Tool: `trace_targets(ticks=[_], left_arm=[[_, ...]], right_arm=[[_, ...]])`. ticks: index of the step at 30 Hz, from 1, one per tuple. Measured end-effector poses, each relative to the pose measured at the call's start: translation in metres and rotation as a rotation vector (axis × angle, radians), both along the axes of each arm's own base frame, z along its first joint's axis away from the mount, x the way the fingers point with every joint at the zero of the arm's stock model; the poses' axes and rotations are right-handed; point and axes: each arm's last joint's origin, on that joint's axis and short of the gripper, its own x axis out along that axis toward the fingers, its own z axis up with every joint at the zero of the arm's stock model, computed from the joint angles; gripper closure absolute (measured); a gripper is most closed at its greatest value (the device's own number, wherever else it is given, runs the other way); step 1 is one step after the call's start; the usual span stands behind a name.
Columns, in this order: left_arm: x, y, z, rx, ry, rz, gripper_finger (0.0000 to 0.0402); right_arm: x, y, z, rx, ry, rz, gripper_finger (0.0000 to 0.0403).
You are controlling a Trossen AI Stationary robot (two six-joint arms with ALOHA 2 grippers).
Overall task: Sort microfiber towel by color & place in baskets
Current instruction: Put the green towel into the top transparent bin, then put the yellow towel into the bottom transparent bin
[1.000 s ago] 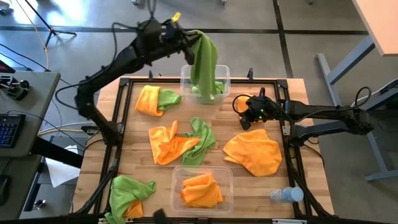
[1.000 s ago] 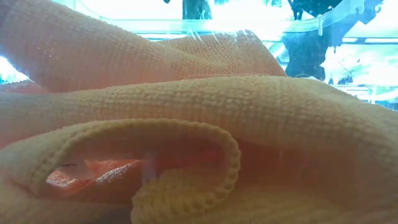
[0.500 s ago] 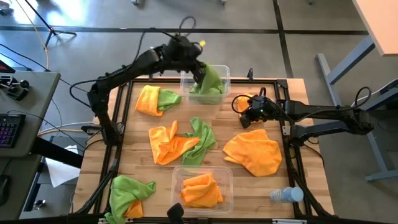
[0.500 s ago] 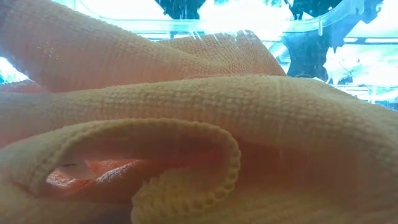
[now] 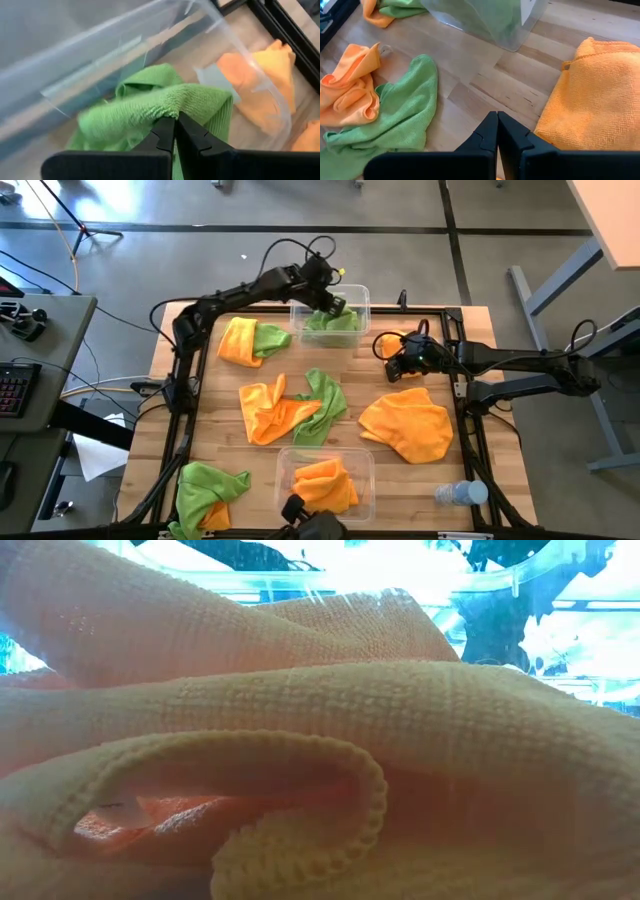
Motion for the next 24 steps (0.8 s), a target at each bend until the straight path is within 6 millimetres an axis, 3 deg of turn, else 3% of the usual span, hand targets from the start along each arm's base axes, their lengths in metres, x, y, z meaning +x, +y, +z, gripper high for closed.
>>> trace_targets(ticks=[6,14,19,24], left_arm=[[0.006,0.006,-0.021,-0.072,0.007,-0.002,0.0388],[0.009,0.006,-0.019,-0.067,-0.023,-0.031,0.031],[0.005,0.003,-0.005,-0.048,-0.052,-0.036,0.0262],[-0.004,-0.003,0.02,-0.006,-0.087,-0.045,0.0242]], right_arm=[[0.0,0.0,0.0,0.007,-0.003,-0.012,0.0399],[0.0,0.0,0.0,0.009,-0.002,-0.014,0.0399],[0.0,0.0,0.0,0.008,0.001,-0.012,0.0399],[0.0,0.0,0.0,-0.002,0.008,0.0,0.0399]])
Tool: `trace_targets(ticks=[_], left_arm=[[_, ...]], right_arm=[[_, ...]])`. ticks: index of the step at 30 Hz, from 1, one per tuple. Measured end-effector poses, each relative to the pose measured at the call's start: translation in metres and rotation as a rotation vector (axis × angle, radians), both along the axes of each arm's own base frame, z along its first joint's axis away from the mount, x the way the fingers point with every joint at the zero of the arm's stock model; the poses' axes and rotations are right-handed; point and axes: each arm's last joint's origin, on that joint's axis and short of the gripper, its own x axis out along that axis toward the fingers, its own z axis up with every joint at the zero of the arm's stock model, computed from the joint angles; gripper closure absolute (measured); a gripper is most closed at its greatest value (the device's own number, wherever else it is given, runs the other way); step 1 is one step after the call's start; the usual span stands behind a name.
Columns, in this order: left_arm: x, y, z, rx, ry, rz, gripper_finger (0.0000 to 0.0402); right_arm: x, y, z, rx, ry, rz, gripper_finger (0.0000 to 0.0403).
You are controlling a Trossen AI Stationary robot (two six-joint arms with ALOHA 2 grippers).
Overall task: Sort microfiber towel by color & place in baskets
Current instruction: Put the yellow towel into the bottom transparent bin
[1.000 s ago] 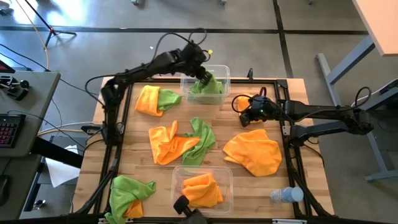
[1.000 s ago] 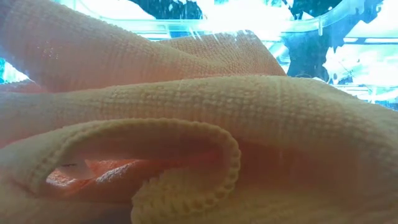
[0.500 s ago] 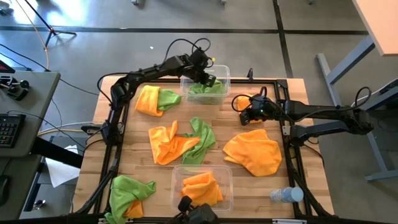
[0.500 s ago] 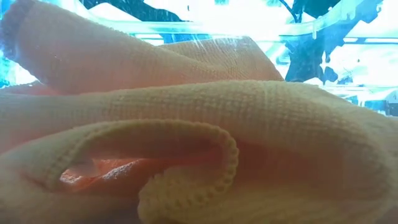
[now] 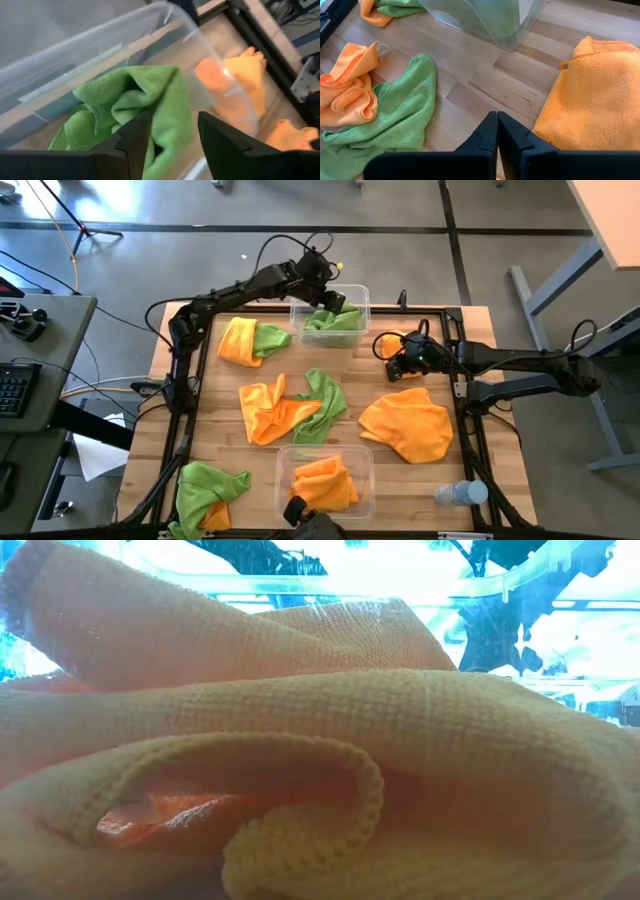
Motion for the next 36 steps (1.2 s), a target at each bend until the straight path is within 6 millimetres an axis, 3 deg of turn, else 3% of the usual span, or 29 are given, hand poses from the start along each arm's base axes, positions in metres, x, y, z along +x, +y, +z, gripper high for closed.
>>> trace_targets(ticks=[7,11,14,18,20,24,28,36], left_arm=[[-0.022,-0.026,0.042,0.083,0.022,-0.029,0.0241],[-0.03,-0.06,0.063,0.164,0.083,-0.116,0.0247],[-0.031,-0.09,0.069,0.191,0.151,-0.181,0.028],[-0.029,-0.13,0.059,0.214,0.203,-0.278,0.037],[-0.03,-0.148,0.048,0.216,0.206,-0.327,0.0391],[-0.041,-0.181,0.026,0.206,0.177,-0.385,0.0387],[-0.067,-0.206,0.012,0.189,0.111,-0.387,0.0399],[-0.132,-0.238,0.012,0.212,-0.004,-0.372,0.0401]], right_arm=[[-0.001,0.0,-0.001,-0.024,0.025,0.036,0.0399],[-0.001,0.0,-0.001,-0.049,0.04,0.063,0.0399],[-0.001,-0.001,-0.001,-0.053,0.043,0.055,0.0399],[-0.004,-0.005,-0.002,-0.052,0.061,0.027,0.0398],[-0.005,-0.008,-0.003,-0.044,0.074,0.005,0.0396],[-0.009,-0.011,-0.004,-0.049,0.112,-0.006,0.0377],[-0.011,-0.015,-0.006,-0.04,0.131,-0.034,0.0333],[-0.017,-0.031,-0.03,0.173,0.301,-0.143,0.0246]])
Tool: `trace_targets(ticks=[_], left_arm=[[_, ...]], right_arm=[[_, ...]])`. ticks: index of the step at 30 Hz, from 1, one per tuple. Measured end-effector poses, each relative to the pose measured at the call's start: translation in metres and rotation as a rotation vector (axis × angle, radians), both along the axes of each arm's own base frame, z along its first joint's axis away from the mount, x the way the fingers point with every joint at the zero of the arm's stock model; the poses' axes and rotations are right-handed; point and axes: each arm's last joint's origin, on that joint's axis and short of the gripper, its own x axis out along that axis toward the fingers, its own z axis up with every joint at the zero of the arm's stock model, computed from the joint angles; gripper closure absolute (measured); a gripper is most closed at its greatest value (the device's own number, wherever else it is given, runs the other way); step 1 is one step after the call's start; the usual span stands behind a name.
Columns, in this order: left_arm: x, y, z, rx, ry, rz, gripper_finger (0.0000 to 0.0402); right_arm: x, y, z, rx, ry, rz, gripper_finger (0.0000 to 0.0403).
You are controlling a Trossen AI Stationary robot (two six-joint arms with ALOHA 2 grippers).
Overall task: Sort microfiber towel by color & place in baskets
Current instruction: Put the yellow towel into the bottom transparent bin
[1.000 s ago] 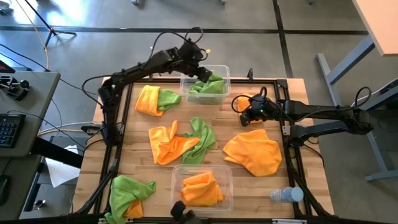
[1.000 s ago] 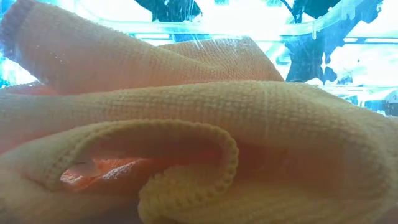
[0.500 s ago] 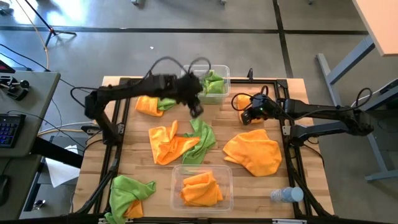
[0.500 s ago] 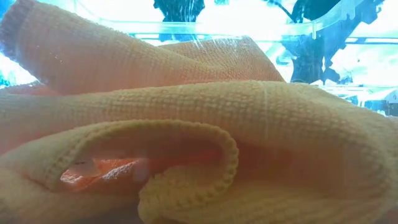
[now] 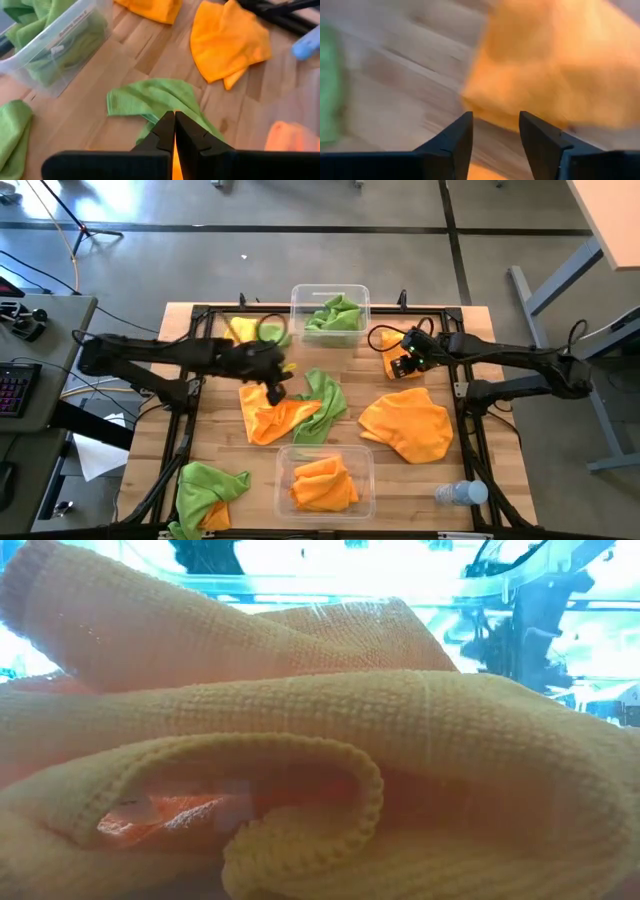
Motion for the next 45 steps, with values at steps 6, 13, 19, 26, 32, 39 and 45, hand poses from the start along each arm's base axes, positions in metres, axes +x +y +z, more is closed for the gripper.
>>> trace_targets(ticks=[6,13,19,26,32,39,45], left_arm=[[-0.034,-0.012,0.008,-0.023,-0.089,0.026,0.0401],[-0.058,-0.015,0.015,0.023,-0.143,0.057,0.0401],[-0.068,-0.014,0.017,0.065,-0.113,0.02,0.0401],[-0.085,-0.013,0.016,0.108,-0.04,-0.045,0.0401],[-0.101,-0.01,0.019,0.183,0.002,-0.113,0.0401],[-0.109,-0.009,0.023,0.274,0.002,-0.192,0.0401],[-0.111,-0.003,0.015,0.344,0.039,-0.232,0.0401]], right_arm=[[-0.001,-0.018,-0.022,0.043,0.162,-0.085,0.0237],[0.008,-0.03,-0.033,-0.028,0.192,-0.116,0.0261],[0.014,-0.033,-0.043,-0.01,0.211,-0.139,0.0319],[0.019,-0.022,-0.048,0.021,0.211,-0.184,0.0393],[0.018,0.008,-0.029,0.012,0.116,-0.25,0.0401],[0.007,0.047,0.008,-0.12,-0.14,-0.321,0.0402],[0.006,0.069,0.061,-0.323,-0.352,-0.329,0.0402]])
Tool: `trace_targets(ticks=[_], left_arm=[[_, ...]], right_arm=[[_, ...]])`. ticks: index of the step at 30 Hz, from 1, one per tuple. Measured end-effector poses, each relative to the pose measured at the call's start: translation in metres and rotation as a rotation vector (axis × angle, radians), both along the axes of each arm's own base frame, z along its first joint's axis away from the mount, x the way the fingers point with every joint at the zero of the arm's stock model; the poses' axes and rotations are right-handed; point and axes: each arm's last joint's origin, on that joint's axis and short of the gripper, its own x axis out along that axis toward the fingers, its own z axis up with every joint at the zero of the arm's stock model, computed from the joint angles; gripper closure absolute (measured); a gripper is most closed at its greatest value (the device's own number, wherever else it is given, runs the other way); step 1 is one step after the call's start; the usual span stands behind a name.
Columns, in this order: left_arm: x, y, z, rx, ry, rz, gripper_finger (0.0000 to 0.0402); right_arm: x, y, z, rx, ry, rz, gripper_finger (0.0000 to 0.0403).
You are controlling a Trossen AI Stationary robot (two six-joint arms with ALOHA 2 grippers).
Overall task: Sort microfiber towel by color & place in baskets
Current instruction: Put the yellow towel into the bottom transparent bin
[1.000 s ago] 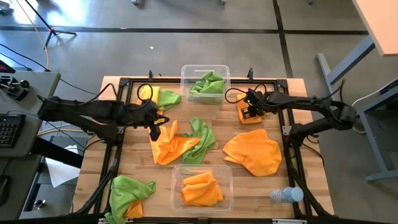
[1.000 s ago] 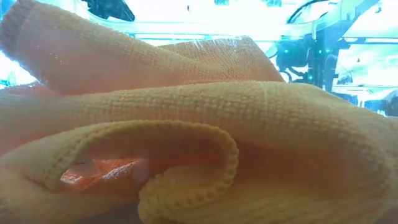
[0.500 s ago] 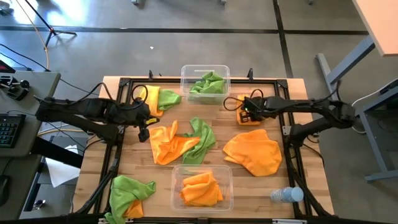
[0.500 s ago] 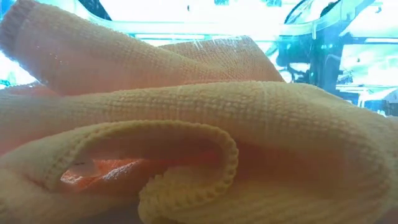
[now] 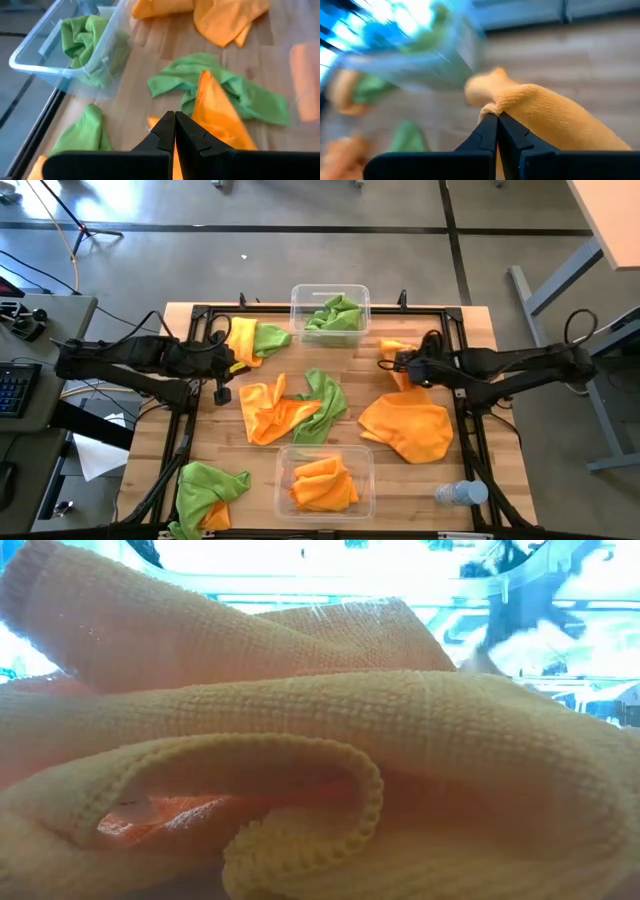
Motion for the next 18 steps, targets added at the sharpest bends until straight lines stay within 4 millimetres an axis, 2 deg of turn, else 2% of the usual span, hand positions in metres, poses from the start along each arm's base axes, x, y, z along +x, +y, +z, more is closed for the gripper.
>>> trace_targets(ticks=[4,10,14,18], left_arm=[[-0.006,0.007,-0.023,-0.025,0.007,-0.006,0.0401],[-0.019,0.014,-0.056,-0.115,-0.064,-0.034,0.0401],[-0.023,0.016,-0.065,-0.14,-0.115,-0.025,0.0401],[-0.024,0.017,-0.065,-0.137,-0.128,-0.014,0.0401]], right_arm=[[0.01,0.01,0.041,-0.141,-0.046,0.021,0.0402],[0.036,0.018,0.102,-0.3,-0.033,0.078,0.0403],[0.056,0.021,0.139,-0.372,-0.016,0.123,0.0403],[0.072,0.027,0.169,-0.411,-0.025,0.17,0.0403]])
